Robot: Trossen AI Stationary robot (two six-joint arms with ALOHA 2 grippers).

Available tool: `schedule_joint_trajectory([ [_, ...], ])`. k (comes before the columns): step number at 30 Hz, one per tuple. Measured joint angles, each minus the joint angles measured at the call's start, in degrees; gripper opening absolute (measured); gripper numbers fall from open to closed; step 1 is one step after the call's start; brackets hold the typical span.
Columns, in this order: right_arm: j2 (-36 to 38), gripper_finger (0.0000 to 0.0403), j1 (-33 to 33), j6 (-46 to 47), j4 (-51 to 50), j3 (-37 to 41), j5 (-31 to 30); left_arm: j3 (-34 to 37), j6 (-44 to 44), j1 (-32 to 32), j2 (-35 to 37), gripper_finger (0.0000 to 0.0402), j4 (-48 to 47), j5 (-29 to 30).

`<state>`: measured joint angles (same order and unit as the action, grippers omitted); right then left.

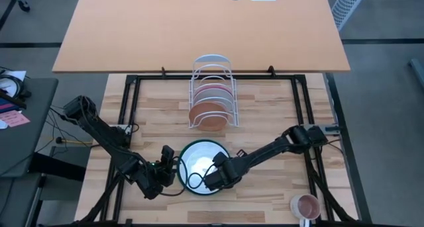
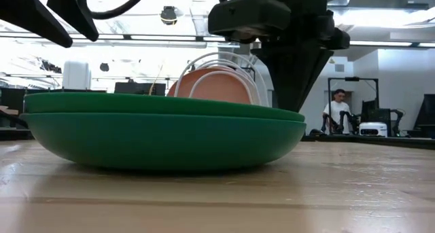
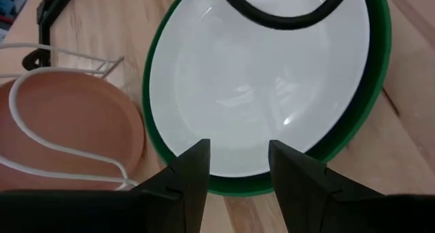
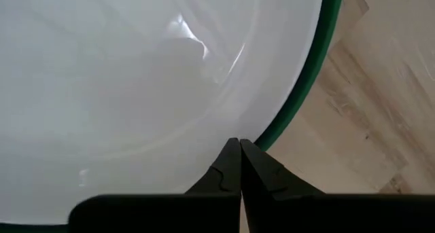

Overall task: Sort dishes
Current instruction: Put the white plate on the dish rack

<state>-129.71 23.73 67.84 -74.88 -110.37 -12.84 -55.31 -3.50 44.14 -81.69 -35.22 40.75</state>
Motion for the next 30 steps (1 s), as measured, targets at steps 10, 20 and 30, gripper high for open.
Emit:
schedule_joint_trajectory([
  [10,0.2,0.0004,0.0,-1.1,3.6,2.8,0.4,0.0,0.8,0.0,0.0,0.0143,0.0,0.0],
  [20,0.3,0.0004,0.0,-1.9,6.5,4.3,0.5,1.0,9.6,-1.3,0.0,0.0143,0.9,-4.2],
  [30,0.1,0.0004,0.0,-2.0,7.5,5.9,1.6,6.3,29.0,-1.8,0.0,0.0143,11.0,-7.2],
])
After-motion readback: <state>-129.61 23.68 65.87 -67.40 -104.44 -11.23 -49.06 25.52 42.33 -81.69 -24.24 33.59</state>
